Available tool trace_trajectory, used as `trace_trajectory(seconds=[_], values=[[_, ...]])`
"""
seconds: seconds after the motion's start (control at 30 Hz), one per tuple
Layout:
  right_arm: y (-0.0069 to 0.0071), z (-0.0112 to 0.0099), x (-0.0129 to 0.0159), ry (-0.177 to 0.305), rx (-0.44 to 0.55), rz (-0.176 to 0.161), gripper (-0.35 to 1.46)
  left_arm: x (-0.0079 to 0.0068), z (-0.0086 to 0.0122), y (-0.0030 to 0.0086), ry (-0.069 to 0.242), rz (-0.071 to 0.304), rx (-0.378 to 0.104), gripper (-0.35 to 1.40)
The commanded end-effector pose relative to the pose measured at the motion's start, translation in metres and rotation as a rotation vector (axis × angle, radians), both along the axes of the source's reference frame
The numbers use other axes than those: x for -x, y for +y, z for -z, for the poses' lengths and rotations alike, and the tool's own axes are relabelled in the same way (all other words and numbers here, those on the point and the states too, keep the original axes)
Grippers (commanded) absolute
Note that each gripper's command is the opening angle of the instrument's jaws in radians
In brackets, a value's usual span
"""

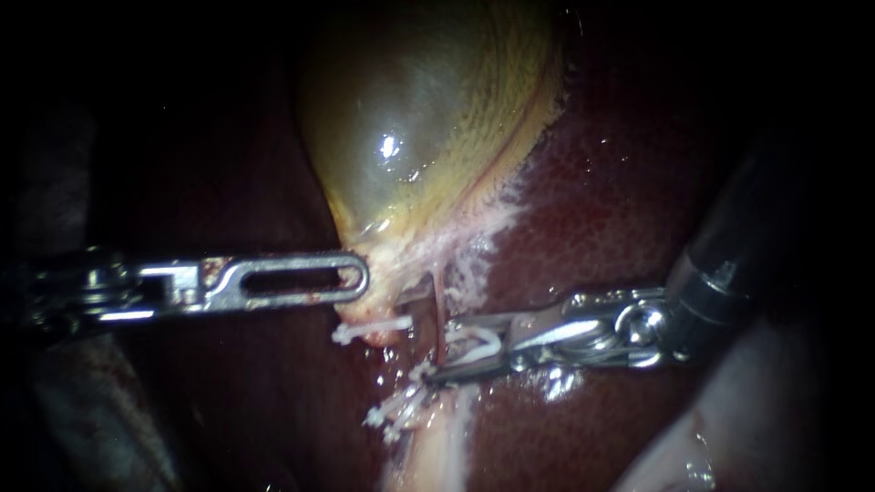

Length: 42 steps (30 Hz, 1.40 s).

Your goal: Clipping second clip right tube

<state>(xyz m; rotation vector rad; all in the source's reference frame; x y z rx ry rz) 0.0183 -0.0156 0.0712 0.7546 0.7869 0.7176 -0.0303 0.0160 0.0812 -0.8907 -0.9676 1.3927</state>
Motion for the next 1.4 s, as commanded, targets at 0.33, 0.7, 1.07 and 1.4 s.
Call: trace_trajectory(seconds=[0.33, 0.7, 1.07, 1.4], values=[[-0.0004, -0.0011, -0.0009, -0.024, -0.054, -0.045, 0.44, 0.0000, 0.0001, 0.0000, 0.000, 0.000, 0.000, -0.35], [-0.0003, -0.0016, -0.0016, -0.038, -0.090, -0.076, 0.40, 0.0001, 0.0001, 0.0000, 0.000, 0.000, 0.000, -0.35], [-0.0012, -0.0022, -0.0016, -0.066, -0.173, -0.136, 0.03, 0.0001, 0.0001, 0.0000, 0.000, 0.001, 0.000, -0.35], [-0.0013, -0.0024, -0.0013, -0.051, -0.183, -0.135, -0.31, 0.0001, 0.0001, 0.0000, 0.001, 0.001, 0.000, -0.35]])
